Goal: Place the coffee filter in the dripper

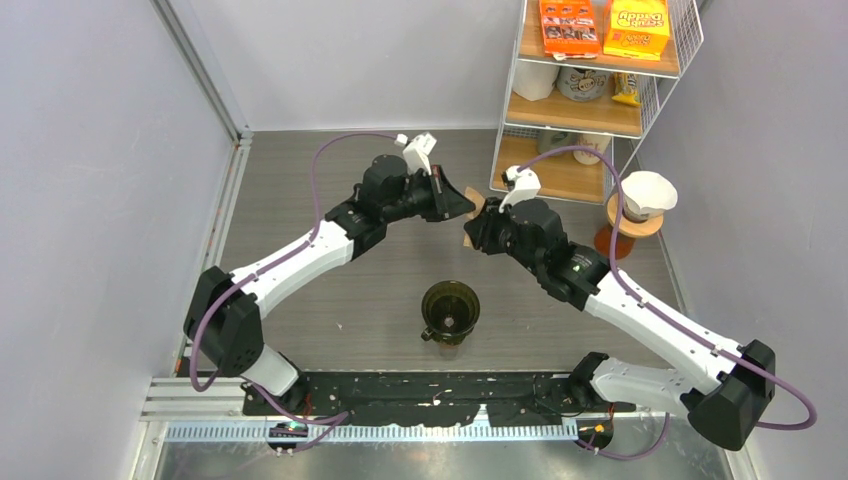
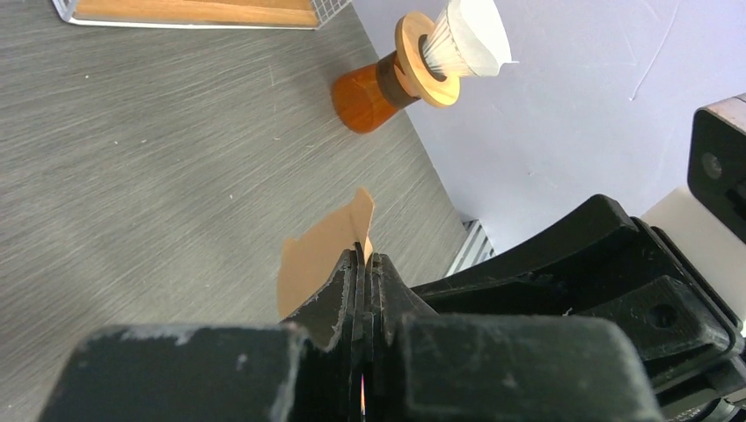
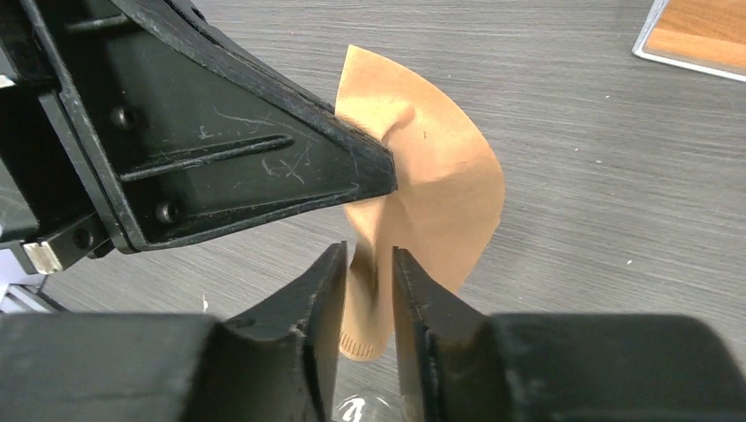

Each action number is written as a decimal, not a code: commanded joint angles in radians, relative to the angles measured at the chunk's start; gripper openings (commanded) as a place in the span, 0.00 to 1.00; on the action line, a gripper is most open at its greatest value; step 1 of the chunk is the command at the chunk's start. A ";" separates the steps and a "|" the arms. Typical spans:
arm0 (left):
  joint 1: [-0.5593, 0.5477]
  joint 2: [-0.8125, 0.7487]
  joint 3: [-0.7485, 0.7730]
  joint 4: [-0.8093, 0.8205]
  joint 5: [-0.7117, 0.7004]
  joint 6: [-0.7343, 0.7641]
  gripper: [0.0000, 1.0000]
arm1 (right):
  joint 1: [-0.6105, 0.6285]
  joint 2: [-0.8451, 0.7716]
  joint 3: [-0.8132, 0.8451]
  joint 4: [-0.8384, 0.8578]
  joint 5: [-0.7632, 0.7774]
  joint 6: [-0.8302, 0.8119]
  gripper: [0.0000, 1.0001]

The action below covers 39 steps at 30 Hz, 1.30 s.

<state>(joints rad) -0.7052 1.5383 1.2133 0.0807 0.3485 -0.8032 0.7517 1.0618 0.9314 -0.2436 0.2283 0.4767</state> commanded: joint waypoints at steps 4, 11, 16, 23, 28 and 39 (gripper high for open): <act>0.003 -0.042 0.054 0.017 0.102 0.156 0.00 | 0.005 -0.085 0.009 -0.007 -0.074 -0.108 0.68; 0.042 -0.081 0.114 -0.125 0.354 0.432 0.00 | -0.005 -0.279 -0.049 -0.089 -0.108 -0.319 0.97; 0.090 -0.097 0.138 -0.156 0.623 0.547 0.00 | -0.022 -0.379 -0.089 -0.096 -0.185 -0.444 0.96; 0.096 -0.159 0.100 -0.106 0.834 0.590 0.00 | -0.023 -0.445 -0.104 -0.069 -0.352 -0.576 0.98; 0.096 -0.219 0.009 0.099 0.902 0.479 0.00 | -0.023 -0.412 -0.104 0.004 -0.462 -0.674 1.00; 0.096 -0.219 0.027 0.039 0.923 0.501 0.00 | -0.023 -0.189 0.050 0.045 -0.708 -0.743 0.70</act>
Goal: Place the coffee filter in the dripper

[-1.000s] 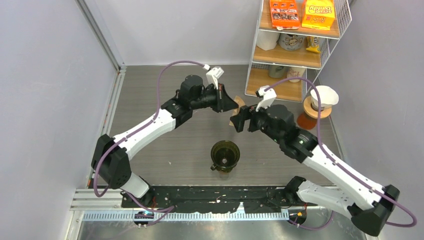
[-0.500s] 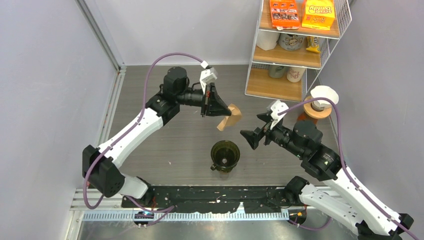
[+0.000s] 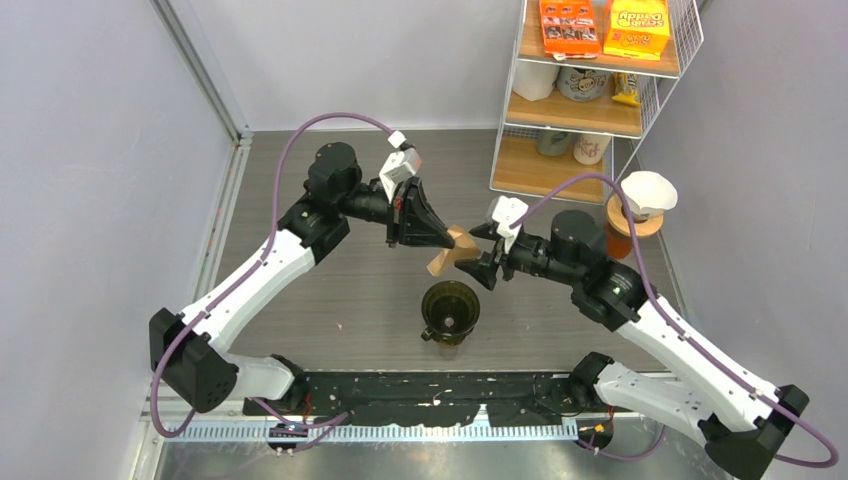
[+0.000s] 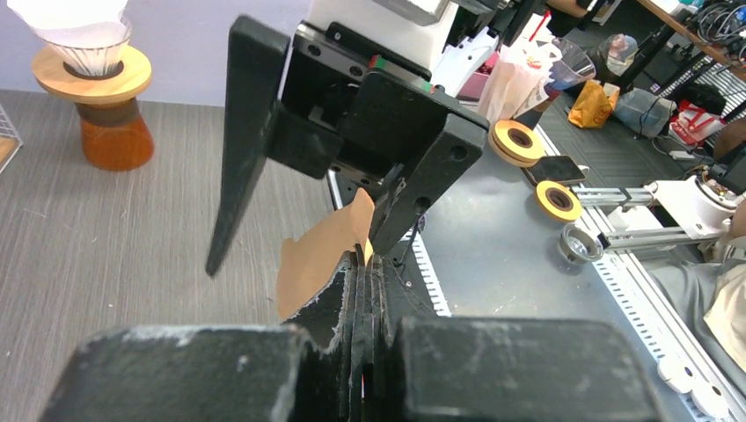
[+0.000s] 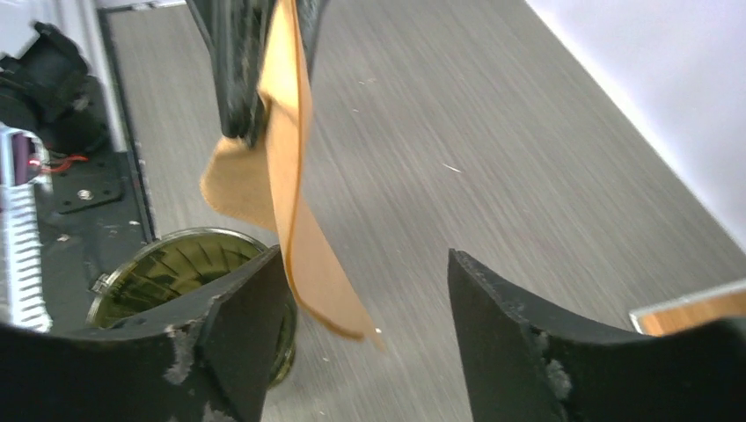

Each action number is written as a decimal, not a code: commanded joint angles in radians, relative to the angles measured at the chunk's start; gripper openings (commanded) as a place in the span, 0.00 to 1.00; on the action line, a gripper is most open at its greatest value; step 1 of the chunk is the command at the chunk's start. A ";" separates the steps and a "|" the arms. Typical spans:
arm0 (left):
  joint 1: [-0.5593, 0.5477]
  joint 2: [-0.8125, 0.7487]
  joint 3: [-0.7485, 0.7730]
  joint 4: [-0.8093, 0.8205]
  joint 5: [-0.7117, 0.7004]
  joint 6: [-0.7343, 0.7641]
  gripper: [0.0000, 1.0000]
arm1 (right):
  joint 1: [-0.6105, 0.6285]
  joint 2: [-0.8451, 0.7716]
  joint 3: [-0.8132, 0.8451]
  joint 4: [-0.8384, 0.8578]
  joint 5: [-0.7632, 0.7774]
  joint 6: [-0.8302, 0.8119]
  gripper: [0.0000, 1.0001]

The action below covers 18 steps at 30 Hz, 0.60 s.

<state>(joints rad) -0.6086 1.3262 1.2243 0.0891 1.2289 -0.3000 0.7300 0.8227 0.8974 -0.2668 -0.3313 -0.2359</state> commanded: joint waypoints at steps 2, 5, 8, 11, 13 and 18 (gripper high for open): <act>-0.001 -0.004 0.021 0.022 0.054 0.000 0.00 | -0.001 0.080 0.100 0.069 -0.167 -0.024 0.52; -0.001 -0.009 0.025 -0.011 0.050 0.038 0.02 | -0.002 0.089 0.106 0.055 -0.159 -0.020 0.28; 0.000 -0.018 0.031 -0.080 0.018 0.101 0.05 | -0.001 0.061 0.083 0.052 -0.147 -0.017 0.09; 0.000 -0.029 0.039 -0.193 -0.043 0.176 0.10 | -0.001 0.017 0.058 0.055 -0.141 0.006 0.05; 0.000 -0.037 0.040 -0.214 -0.081 0.192 0.34 | -0.002 -0.005 0.040 0.061 -0.151 0.026 0.05; 0.000 -0.055 0.011 -0.194 -0.125 0.187 0.99 | -0.001 -0.030 0.012 0.070 -0.157 0.096 0.05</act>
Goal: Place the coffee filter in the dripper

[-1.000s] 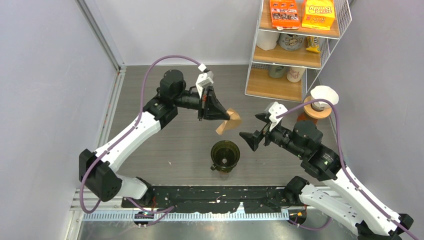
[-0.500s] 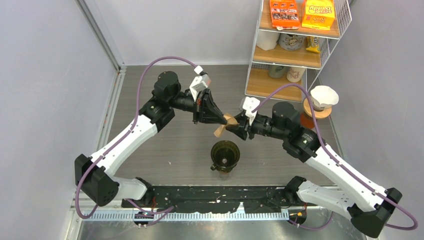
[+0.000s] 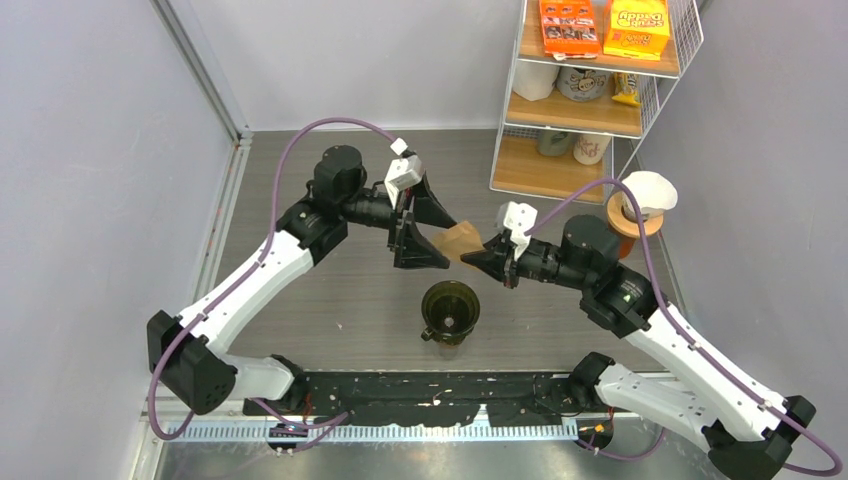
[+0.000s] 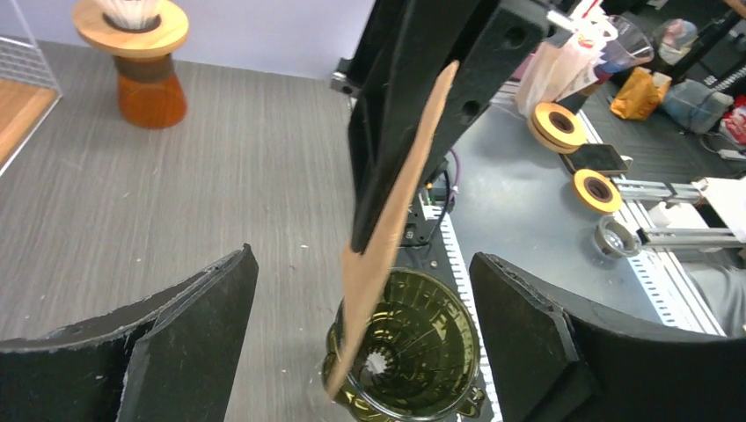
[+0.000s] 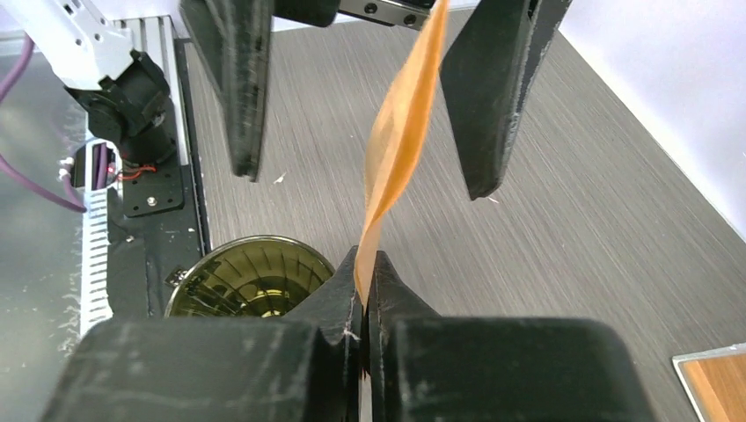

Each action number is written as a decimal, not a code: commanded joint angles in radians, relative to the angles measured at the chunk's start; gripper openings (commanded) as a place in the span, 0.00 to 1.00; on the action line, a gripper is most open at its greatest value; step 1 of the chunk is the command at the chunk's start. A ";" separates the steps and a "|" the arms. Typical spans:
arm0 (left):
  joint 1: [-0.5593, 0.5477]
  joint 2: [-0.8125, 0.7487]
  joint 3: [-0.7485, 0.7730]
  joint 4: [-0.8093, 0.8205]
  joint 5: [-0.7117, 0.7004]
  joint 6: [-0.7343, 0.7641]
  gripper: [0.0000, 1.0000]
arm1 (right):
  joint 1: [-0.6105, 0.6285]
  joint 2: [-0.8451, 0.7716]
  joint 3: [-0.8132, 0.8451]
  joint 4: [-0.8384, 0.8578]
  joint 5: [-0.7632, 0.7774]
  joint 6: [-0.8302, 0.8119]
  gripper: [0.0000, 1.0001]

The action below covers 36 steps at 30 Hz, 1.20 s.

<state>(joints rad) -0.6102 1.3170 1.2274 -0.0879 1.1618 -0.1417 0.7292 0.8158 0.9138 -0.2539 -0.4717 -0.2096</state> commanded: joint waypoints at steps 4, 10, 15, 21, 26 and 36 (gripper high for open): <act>0.002 -0.057 -0.020 -0.001 -0.108 0.014 1.00 | -0.001 -0.022 -0.003 0.054 -0.011 0.165 0.05; 0.002 -0.045 -0.050 0.081 -0.098 -0.082 0.88 | -0.001 0.001 0.001 0.069 0.003 0.292 0.05; 0.002 -0.069 -0.101 0.187 -0.111 -0.165 0.27 | -0.001 -0.008 -0.020 0.095 0.024 0.346 0.06; 0.003 -0.104 -0.150 0.233 -0.198 -0.243 0.00 | -0.003 -0.066 -0.072 0.096 0.176 0.411 0.50; 0.002 -0.116 -0.161 0.251 -0.231 -0.273 0.00 | -0.005 -0.181 -0.158 0.085 0.471 0.449 0.85; 0.002 -0.095 -0.153 0.236 -0.235 -0.289 0.00 | -0.007 -0.328 -0.274 0.059 0.713 0.467 0.99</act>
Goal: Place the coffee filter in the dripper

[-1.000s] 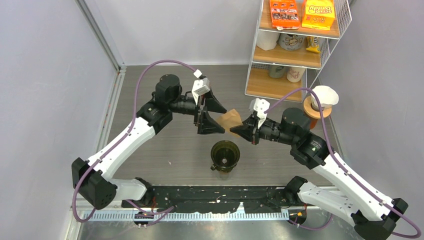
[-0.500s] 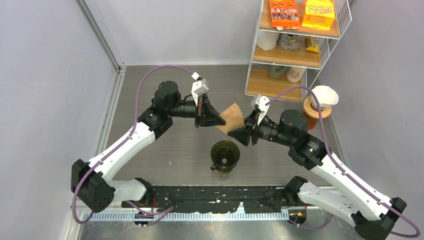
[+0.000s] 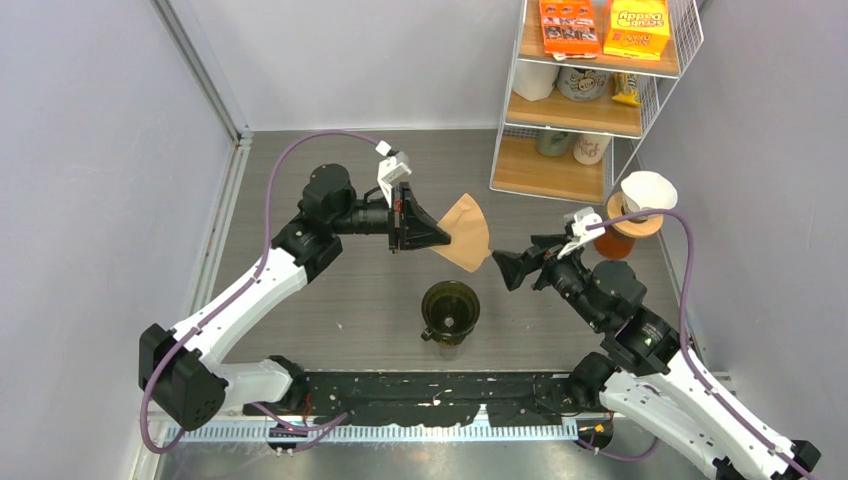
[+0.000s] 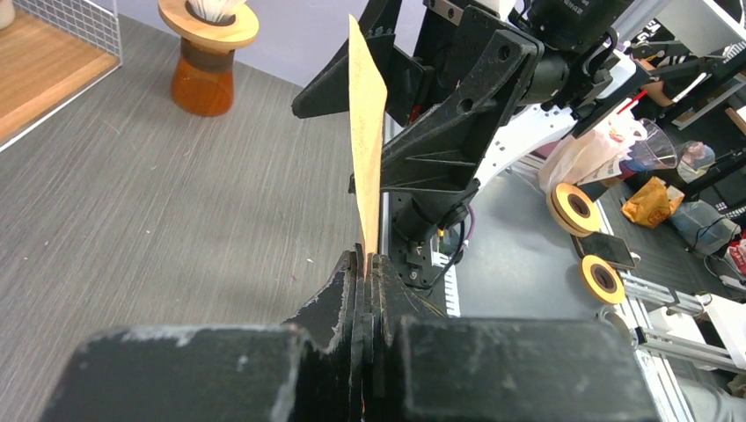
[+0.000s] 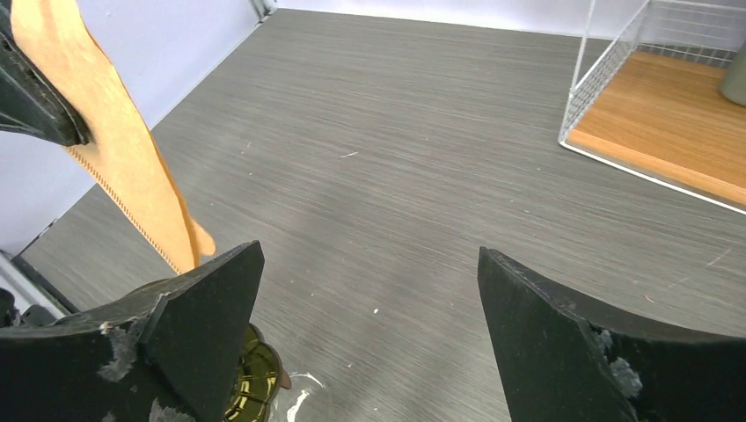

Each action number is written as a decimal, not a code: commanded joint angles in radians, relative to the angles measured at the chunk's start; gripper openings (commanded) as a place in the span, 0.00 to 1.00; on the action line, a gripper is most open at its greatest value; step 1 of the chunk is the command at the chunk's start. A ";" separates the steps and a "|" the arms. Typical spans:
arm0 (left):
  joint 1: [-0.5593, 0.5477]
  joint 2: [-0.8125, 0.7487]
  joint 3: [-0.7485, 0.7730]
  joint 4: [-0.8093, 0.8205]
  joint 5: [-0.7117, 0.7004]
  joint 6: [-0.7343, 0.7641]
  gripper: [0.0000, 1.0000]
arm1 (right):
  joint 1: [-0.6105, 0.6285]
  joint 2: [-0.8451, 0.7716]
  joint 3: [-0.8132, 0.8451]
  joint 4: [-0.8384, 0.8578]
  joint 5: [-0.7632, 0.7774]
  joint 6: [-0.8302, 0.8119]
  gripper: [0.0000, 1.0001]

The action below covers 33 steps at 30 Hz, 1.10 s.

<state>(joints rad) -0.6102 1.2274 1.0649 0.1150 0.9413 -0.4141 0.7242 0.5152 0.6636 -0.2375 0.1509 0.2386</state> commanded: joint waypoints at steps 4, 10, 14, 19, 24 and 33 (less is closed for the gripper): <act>0.002 0.000 0.013 0.027 -0.022 -0.018 0.00 | -0.005 -0.023 -0.026 0.059 0.096 0.039 0.99; 0.002 0.003 0.012 0.009 -0.060 -0.005 0.00 | -0.011 -0.017 0.008 0.063 0.004 0.075 0.99; 0.003 0.013 0.021 -0.001 -0.065 0.004 0.00 | -0.012 -0.020 0.022 0.063 -0.063 0.100 0.99; 0.004 0.021 0.029 0.002 -0.041 0.005 0.00 | -0.015 0.010 0.056 0.037 -0.059 0.125 0.99; 0.003 0.022 0.029 0.011 -0.031 0.008 0.00 | -0.029 0.063 0.083 0.028 -0.007 0.156 0.98; 0.007 0.023 0.031 0.013 -0.032 0.014 0.00 | -0.083 0.097 0.096 -0.003 -0.026 0.179 0.96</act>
<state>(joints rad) -0.6083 1.2503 1.0649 0.1001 0.8978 -0.4118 0.6613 0.6094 0.7166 -0.2409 0.1143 0.3950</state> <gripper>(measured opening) 0.035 0.968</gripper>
